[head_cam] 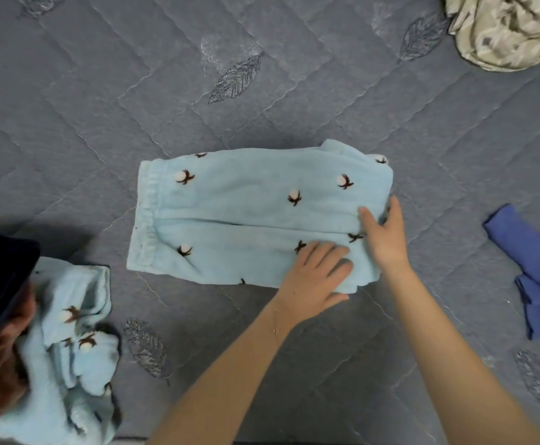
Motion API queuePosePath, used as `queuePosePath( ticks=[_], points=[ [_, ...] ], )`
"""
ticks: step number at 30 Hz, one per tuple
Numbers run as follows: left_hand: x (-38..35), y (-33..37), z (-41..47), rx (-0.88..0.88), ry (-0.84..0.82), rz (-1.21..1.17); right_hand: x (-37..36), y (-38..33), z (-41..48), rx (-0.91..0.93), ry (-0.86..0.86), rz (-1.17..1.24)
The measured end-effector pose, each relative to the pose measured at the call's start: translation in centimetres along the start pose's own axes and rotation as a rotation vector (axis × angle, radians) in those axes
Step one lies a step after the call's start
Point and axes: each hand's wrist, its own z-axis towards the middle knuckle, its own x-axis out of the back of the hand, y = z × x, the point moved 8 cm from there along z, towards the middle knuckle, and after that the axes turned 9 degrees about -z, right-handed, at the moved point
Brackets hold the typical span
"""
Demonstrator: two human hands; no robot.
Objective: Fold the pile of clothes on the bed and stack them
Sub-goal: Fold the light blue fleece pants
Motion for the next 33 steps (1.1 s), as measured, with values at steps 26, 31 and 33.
queuePosePath(
  ticks=[26,31,33],
  points=[
    [-2.1,7.8,-1.3,-0.409,0.055,0.068,1.4,1.9,6.4,-0.189,-0.029,0.492],
    [-1.1,6.2,-0.1,-0.230,0.196,0.157,1.2,1.0,7.9,-0.200,-0.063,0.418],
    [-0.2,5.2,1.6,-0.130,0.279,0.218,0.7,1.5,8.2,-0.271,-0.121,0.426]
  ],
)
